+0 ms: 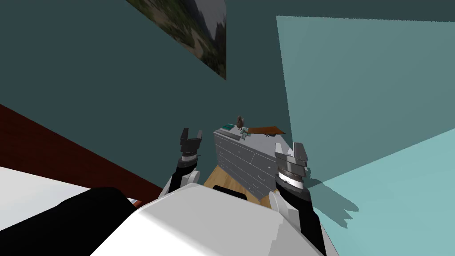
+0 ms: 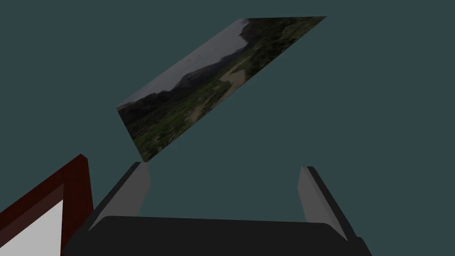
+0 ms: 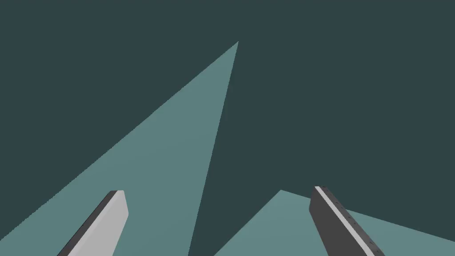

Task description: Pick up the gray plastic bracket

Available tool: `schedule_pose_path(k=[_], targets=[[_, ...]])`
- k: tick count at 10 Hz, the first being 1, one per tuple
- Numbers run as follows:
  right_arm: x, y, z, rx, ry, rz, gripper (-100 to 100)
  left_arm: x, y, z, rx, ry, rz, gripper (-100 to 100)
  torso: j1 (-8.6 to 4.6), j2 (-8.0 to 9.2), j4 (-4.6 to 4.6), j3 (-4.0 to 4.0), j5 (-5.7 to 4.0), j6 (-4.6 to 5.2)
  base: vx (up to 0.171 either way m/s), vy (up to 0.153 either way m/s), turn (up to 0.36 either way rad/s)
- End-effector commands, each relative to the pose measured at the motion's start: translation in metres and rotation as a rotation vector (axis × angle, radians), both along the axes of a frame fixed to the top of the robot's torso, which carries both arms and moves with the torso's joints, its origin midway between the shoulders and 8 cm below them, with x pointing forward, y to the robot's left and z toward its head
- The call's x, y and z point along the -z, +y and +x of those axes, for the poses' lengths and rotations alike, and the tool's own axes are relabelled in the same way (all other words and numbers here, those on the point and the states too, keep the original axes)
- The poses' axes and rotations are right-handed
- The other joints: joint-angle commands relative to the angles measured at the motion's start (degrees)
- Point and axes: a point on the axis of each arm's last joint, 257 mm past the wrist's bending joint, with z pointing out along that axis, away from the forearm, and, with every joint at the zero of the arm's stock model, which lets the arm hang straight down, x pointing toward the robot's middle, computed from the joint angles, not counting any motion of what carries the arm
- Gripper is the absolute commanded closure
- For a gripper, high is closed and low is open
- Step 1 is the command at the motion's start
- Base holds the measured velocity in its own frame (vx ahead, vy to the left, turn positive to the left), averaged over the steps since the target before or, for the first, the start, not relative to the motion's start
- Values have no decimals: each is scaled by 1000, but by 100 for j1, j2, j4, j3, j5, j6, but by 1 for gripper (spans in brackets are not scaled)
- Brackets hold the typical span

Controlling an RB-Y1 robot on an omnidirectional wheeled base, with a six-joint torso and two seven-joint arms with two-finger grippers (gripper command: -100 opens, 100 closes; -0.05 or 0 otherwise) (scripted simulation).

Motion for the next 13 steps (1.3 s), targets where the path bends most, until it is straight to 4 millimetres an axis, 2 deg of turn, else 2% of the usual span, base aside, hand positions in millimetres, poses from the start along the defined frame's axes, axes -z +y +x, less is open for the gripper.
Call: schedule_pose_path(k=[1, 6, 8, 9, 13], targets=[[-1, 5, 1, -8, -1, -45, -100, 0, 0, 0, 0, 0, 0, 0, 0, 0, 0, 0, 0, 0, -22, 2, 56], [-5, 25, 3, -27, -22, -255, -100, 0, 0, 0, 0, 0, 0, 0, 2, 31, 7, 18, 1, -1, -66, 5, 92], [-4, 37, 4, -27, -43, -392, -100, 0, 0, 0, 0, 0, 0, 0, 1, 22, 5, 13, 0, -1, -62, 14, 139], [-4, 39, 5, -33, -42, -403, -100, 0, 0, 0, 0, 0, 0, 0, 3, 25, 6, 15, 1, -2, -53, 9, 48], [3, 57, 8, -30, -83, -651, -100, 0, 0, 0, 0, 0, 0, 0, -1, 24, 6, 14, 0, 2, -65, 12, 123]])
